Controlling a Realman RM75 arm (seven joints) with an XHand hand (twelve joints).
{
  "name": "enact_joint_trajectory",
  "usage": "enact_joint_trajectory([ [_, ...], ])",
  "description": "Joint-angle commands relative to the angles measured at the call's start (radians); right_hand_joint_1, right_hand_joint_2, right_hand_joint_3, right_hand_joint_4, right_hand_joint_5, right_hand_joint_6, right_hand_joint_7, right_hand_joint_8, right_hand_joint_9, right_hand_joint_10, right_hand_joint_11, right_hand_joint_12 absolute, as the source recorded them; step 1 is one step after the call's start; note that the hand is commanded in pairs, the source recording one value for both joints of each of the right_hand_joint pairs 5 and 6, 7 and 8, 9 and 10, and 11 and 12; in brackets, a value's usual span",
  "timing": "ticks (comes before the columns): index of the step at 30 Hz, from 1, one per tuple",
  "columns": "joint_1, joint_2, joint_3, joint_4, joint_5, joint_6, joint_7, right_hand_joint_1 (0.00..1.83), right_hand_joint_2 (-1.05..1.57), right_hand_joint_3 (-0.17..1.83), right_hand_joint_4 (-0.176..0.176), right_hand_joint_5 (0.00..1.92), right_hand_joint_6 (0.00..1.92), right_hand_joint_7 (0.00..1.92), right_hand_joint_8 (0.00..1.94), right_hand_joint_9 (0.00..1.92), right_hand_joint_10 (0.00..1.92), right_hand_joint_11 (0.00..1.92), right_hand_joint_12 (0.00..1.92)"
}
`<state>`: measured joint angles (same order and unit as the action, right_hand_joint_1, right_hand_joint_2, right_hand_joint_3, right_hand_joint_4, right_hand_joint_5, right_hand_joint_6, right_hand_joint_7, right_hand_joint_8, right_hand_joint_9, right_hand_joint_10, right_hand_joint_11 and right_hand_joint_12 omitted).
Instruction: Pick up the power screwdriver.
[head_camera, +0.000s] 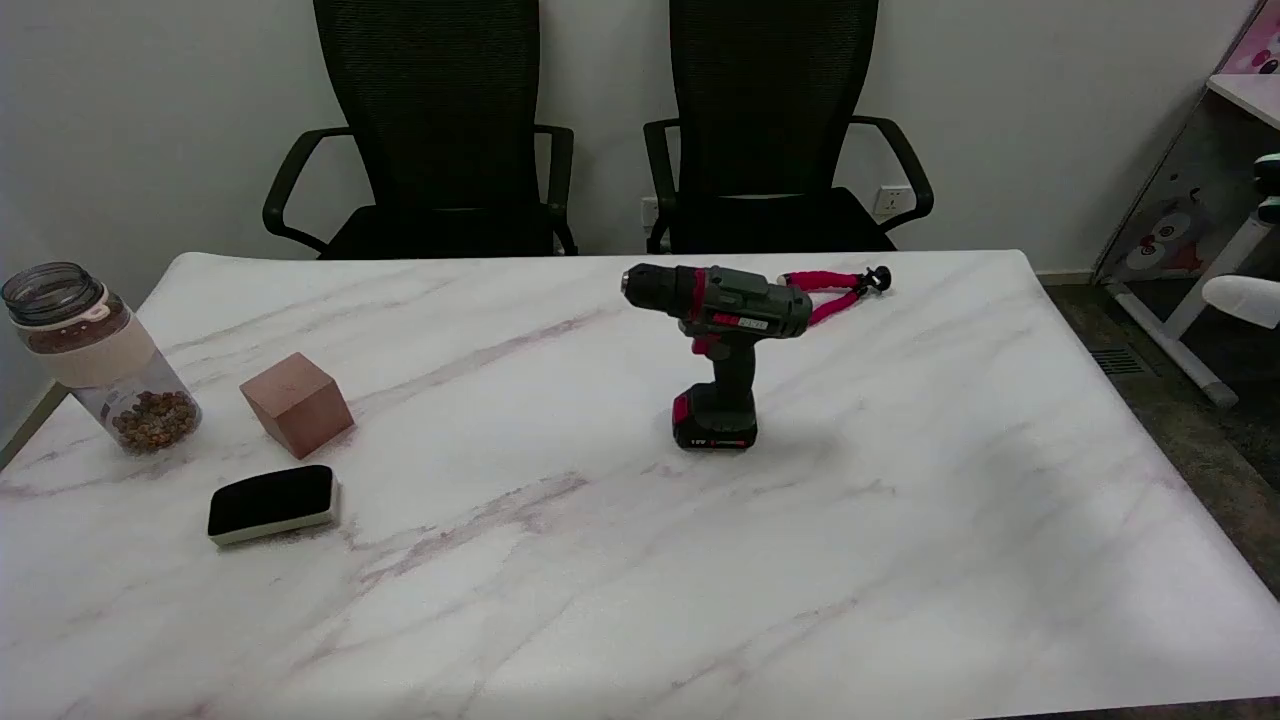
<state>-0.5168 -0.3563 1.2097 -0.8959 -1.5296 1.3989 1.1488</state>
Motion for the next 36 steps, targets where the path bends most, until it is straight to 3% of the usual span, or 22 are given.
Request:
enact_joint_trajectory([
  [1,0.097,-0.008,-0.012,-0.116,-0.199,-0.201,-0.061,0.93,-0.29,0.77,0.038,0.57,0.57,0.57,0.57,0.45,0.45,0.58,0.58],
  [7,0.280,-0.084,-0.176,-0.156,-0.274,-0.232,-0.060,0.92,-0.39,0.78,0.092,0.54,0.54,0.54,0.54,0.40,0.40,0.50,0.50],
  [24,0.434,-0.313,-0.219,-0.243,-0.407,-0.384,-0.065,0.92,-0.38,0.71,0.089,0.52,0.52,0.52,0.52,0.41,0.41,0.50,0.50],
  [36,0.749,-0.456,-0.523,-0.044,-0.426,-0.383,0.052,0.91,-0.41,0.73,0.118,0.51,0.51,0.51,0.51,0.39,0.39,0.45,0.45],
])
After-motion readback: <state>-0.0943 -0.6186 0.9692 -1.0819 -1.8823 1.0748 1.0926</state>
